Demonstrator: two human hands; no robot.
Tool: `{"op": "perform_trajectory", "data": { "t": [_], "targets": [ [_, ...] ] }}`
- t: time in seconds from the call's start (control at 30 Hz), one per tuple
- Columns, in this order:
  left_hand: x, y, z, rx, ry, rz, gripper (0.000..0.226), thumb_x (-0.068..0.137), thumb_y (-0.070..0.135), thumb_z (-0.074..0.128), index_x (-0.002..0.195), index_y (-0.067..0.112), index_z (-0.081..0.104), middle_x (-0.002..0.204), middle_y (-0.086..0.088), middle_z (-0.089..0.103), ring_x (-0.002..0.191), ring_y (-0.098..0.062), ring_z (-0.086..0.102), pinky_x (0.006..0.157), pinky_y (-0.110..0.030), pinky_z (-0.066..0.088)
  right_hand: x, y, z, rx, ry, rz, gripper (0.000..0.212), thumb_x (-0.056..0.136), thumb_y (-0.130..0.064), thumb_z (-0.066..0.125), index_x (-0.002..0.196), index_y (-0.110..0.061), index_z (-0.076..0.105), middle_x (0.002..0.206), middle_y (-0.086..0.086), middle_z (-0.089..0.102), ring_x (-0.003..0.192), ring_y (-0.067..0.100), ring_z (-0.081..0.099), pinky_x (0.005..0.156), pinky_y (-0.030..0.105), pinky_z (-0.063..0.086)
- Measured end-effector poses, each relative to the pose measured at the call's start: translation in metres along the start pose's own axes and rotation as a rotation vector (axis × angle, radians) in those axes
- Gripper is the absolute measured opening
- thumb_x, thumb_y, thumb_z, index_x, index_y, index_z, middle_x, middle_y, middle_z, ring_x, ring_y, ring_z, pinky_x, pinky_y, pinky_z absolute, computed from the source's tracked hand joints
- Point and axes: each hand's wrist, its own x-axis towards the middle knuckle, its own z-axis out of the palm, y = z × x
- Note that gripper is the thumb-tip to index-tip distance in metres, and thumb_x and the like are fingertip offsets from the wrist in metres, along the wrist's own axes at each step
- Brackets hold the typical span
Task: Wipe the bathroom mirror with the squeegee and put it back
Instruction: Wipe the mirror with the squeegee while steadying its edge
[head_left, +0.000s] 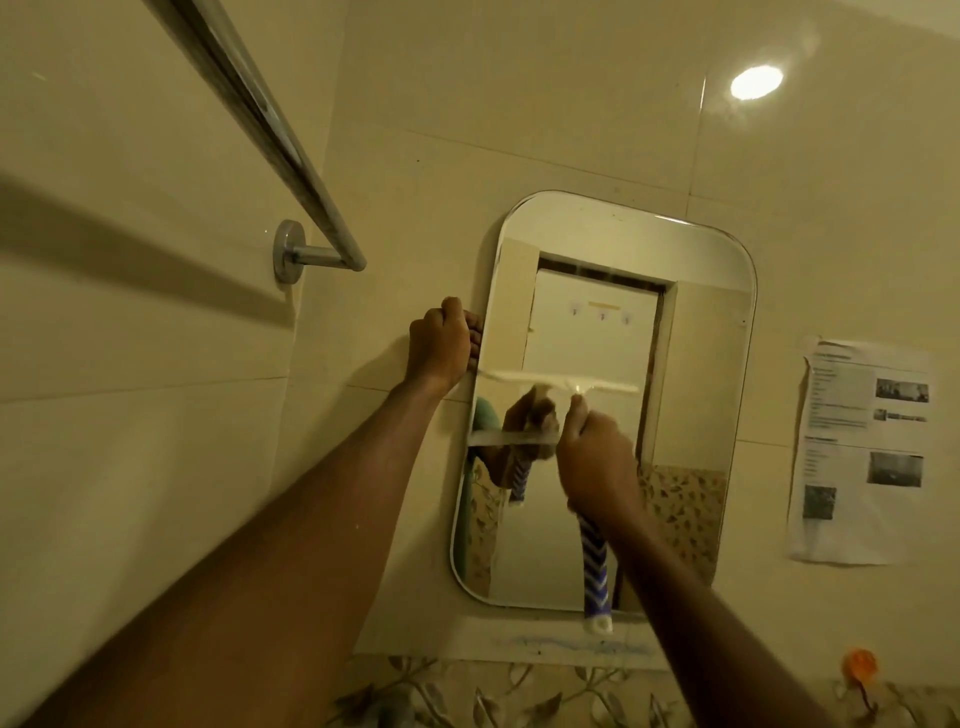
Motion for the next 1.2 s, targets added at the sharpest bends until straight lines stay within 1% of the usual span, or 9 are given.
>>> {"op": "perform_trajectory", "data": {
  "t": [0.1,0.27,0.43,0.6,0.77,0.87,0.97,1.1,1.2],
  "targets": [
    [-0.005,0.004,0.001,0.012,0.011,0.002,0.048,0.097,0.028,0.029,0.087,-0.001,0.066,0.078,-0.018,0.067,0.078,-0.037,0.067,0.073,-0.051,0.059,-0.029,0.015,0.011,-0.016,-0.035,0.044,0.046,0.102,-0.042,0.026,0.07,-0.022,0.052,0.058,-0.001,0.056,0.048,0.011,0.056,0.05,0.036,0.058],
    [-0.008,0.006,-0.001,0.062,0.011,0.016,0.049,0.098,0.028,0.028,0.089,0.0,0.067,0.083,-0.018,0.069,0.08,-0.034,0.068,0.076,-0.047,0.059,0.008,-0.017,-0.016,0.0,-0.016,0.005,0.048,0.104,-0.038,0.028,0.068,-0.016,0.051,0.058,-0.002,0.053,0.042,0.007,0.051,0.039,0.021,0.046],
    [-0.007,0.006,-0.003,0.064,-0.001,0.033,0.046,0.098,0.028,0.028,0.089,0.002,0.066,0.089,-0.02,0.07,0.084,-0.034,0.067,0.078,-0.051,0.057,0.047,-0.038,-0.026,0.03,0.032,-0.03,0.044,0.104,-0.038,0.027,0.072,-0.019,0.049,0.061,0.0,0.054,0.046,0.009,0.051,0.044,0.024,0.047],
    [-0.009,0.007,-0.002,0.032,-0.009,0.005,0.045,0.097,0.027,0.029,0.077,0.006,0.064,0.074,-0.014,0.066,0.07,-0.03,0.065,0.072,-0.049,0.059,-0.02,0.016,0.014,0.047,-0.008,0.038,0.042,0.103,-0.04,0.029,0.073,-0.022,0.053,0.058,-0.004,0.056,0.043,0.004,0.052,0.04,0.017,0.043],
    [-0.014,0.007,-0.001,0.061,-0.004,0.038,0.047,0.098,0.028,0.028,0.09,-0.001,0.065,0.088,-0.023,0.069,0.077,-0.034,0.066,0.075,-0.051,0.058,-0.069,0.036,0.031,-0.022,-0.073,0.082,0.043,0.103,-0.039,0.028,0.071,-0.024,0.051,0.06,-0.006,0.053,0.051,0.004,0.05,0.046,0.015,0.035],
    [-0.017,0.003,0.002,0.141,-0.001,0.104,0.045,0.101,0.024,0.028,0.073,0.005,0.058,0.078,-0.018,0.064,0.066,-0.025,0.06,0.067,-0.032,0.055,-0.043,0.021,0.019,0.069,-0.023,0.047,0.046,0.104,-0.038,0.029,0.067,-0.02,0.051,0.056,-0.004,0.052,0.046,0.01,0.05,0.044,0.027,0.048],
    [-0.016,-0.001,0.003,0.178,0.018,0.133,0.046,0.102,0.024,0.028,0.063,0.012,0.05,0.069,-0.009,0.058,0.059,-0.014,0.053,0.052,-0.013,0.043,-0.014,0.004,0.008,0.084,0.039,-0.012,0.045,0.104,-0.038,0.028,0.068,-0.023,0.049,0.061,-0.002,0.055,0.049,0.011,0.056,0.046,0.028,0.052],
    [-0.013,-0.001,0.001,0.199,-0.001,0.157,0.041,0.102,0.022,0.027,0.078,0.005,0.056,0.079,-0.019,0.062,0.079,-0.033,0.062,0.07,-0.04,0.053,-0.033,0.023,0.025,0.021,0.023,0.001,0.043,0.103,-0.038,0.029,0.069,-0.025,0.051,0.057,-0.007,0.055,0.042,0.001,0.053,0.039,0.011,0.038],
    [-0.015,-0.001,0.0,0.229,-0.009,0.172,0.041,0.102,0.023,0.026,0.093,0.001,0.058,0.097,-0.027,0.065,0.09,-0.038,0.063,0.082,-0.049,0.054,-0.079,0.052,0.046,0.009,-0.05,0.113,0.041,0.103,-0.038,0.03,0.073,-0.023,0.054,0.056,-0.007,0.053,0.042,0.001,0.049,0.038,0.01,0.033]
  ]
}}
